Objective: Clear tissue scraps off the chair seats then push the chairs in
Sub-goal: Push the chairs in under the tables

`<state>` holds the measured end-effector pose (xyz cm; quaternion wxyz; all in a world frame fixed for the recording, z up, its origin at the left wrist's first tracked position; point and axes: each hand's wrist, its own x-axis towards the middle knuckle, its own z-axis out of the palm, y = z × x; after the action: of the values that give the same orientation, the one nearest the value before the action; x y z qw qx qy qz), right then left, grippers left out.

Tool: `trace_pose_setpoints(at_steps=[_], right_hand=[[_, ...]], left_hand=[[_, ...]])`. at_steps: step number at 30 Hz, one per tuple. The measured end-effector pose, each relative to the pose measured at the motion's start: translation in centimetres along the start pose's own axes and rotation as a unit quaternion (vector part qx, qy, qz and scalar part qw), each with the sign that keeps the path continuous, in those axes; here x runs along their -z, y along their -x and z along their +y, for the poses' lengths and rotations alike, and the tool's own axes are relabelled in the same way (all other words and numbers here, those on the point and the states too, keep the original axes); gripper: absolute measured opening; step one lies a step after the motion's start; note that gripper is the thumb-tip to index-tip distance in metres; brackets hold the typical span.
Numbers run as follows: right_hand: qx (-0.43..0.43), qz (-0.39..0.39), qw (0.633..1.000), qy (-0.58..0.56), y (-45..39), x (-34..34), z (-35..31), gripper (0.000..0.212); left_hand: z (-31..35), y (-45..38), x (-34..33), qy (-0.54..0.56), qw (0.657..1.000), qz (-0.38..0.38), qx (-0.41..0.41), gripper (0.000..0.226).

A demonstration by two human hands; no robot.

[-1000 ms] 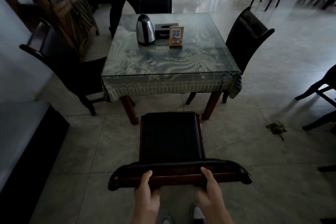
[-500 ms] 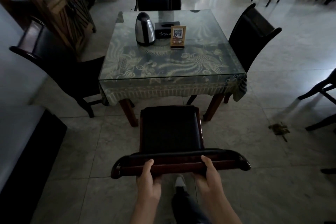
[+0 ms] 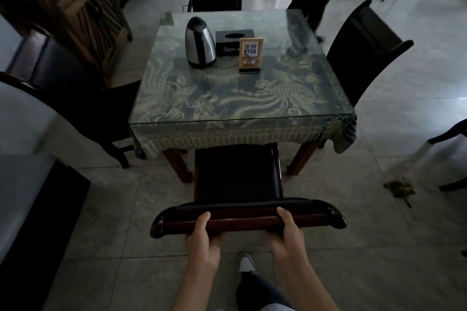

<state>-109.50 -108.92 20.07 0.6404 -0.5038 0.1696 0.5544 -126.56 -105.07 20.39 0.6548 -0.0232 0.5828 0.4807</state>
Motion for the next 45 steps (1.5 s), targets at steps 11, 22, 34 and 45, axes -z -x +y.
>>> trace_pose_setpoints(at_steps=[11,22,34,45], right_hand=[[-0.013,-0.022,1.000,-0.017,-4.8,-5.3,-2.9,0.042],[-0.019,-0.011,0.999,-0.024,-6.9,-7.8,-3.9,0.046],[0.025,-0.021,0.981,0.189,-6.5,-5.9,-3.9,0.040],[0.273,-0.144,0.625,0.717,-1.1,-7.5,-5.9,0.014]], left_hand=[[2.4,-4.0,-5.9,0.047,0.999,0.010,0.009,0.030],[3.3,-6.0,-8.6,0.048,0.999,0.005,0.004,0.040],[3.8,-5.7,-7.0,-0.091,0.995,0.007,-0.035,0.043],[4.3,0.0,-5.8,-0.603,0.714,-0.028,-0.354,0.020]])
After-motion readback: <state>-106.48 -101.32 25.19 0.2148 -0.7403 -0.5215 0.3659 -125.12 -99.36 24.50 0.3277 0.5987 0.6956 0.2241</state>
